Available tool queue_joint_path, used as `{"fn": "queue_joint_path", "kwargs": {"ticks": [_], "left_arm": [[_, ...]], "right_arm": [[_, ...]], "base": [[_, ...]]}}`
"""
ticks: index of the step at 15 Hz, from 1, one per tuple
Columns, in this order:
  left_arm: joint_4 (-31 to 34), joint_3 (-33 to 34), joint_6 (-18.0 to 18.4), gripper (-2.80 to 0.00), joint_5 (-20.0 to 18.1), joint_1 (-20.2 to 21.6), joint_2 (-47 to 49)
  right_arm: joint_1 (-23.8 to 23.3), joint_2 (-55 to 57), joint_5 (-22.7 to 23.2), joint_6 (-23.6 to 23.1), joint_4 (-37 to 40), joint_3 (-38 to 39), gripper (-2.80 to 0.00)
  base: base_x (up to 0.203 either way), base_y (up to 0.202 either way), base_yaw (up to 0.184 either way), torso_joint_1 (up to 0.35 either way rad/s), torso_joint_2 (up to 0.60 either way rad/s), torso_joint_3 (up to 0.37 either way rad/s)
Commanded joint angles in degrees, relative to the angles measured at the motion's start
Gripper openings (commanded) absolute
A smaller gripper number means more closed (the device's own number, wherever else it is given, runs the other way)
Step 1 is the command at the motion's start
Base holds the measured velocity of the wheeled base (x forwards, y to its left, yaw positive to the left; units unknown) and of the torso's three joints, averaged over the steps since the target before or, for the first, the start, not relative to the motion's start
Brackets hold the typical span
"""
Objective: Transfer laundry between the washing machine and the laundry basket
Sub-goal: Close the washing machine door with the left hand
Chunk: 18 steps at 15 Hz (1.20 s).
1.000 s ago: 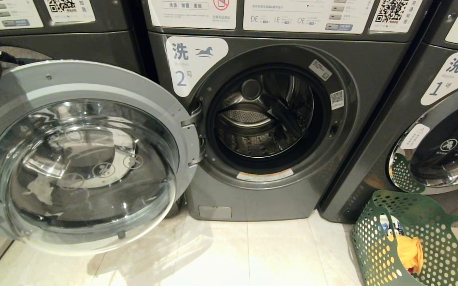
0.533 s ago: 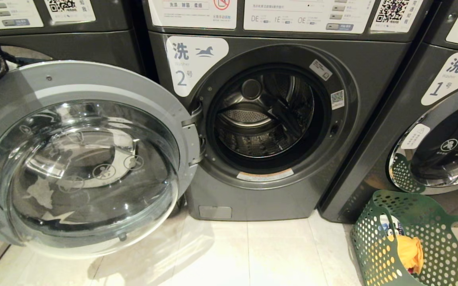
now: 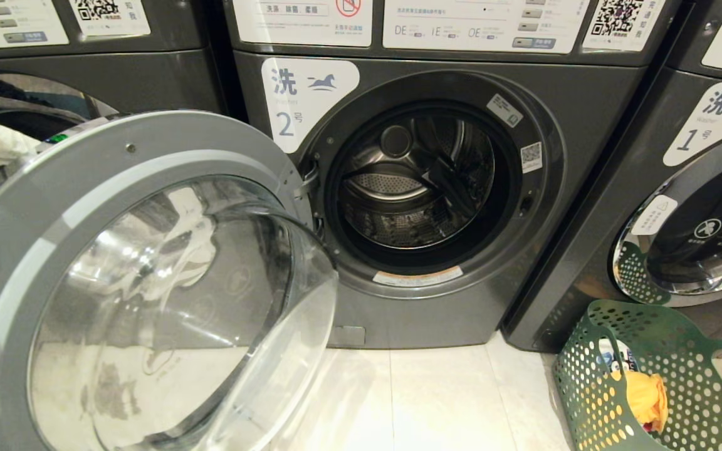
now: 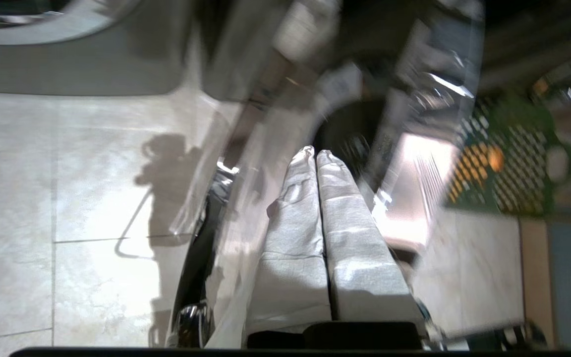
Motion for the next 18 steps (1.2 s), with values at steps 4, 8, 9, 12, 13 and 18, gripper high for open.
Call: {"fn": "queue_joint_path", "kwargs": {"ticks": [4,8,9,12,13,18], "left_arm": [[4.5,1.7,-1.8,-2.8,-0.4,-21.2,-6.5],[2.8,3.7,-5.3,-2.8,1.1,-36.0,0.3],[0.0,4.1,-5.5,-2.8,2.5,-38.0,4.1],[-13.3,3.4,-5.8,-2.8,10.2,-43.3,17.4],[-18.2,2.0,-5.9,-2.8,11.9,-44.7,21.9],[-62.1,-0.6,-0.4,-2.8,17.2,-49.9,41.3]], "right_arm": [[0.0,0.1,0.0,0.0,0.1,0.0,-2.8],[0.0,0.1,0.0,-0.1,0.0,0.0,-2.8],[0.0,0.1,0.0,-0.1,0.0,0.0,-2.8],[0.0,0.1,-0.7,-0.5,0.1,0.1,-2.8],[0.0,0.1,-0.7,-0.5,0.1,0.1,-2.8],[0.0,0.1,-0.8,-0.4,0.1,0.1,-2.8]], "base": [[0.0,0.0,0.0,0.0,0.0,0.0],[0.0,0.0,0.0,0.0,0.0,0.0],[0.0,0.0,0.0,0.0,0.0,0.0],[0.0,0.0,0.0,0.0,0.0,0.0],[0.0,0.0,0.0,0.0,0.0,0.0],[0.0,0.0,0.0,0.0,0.0,0.0]]}}
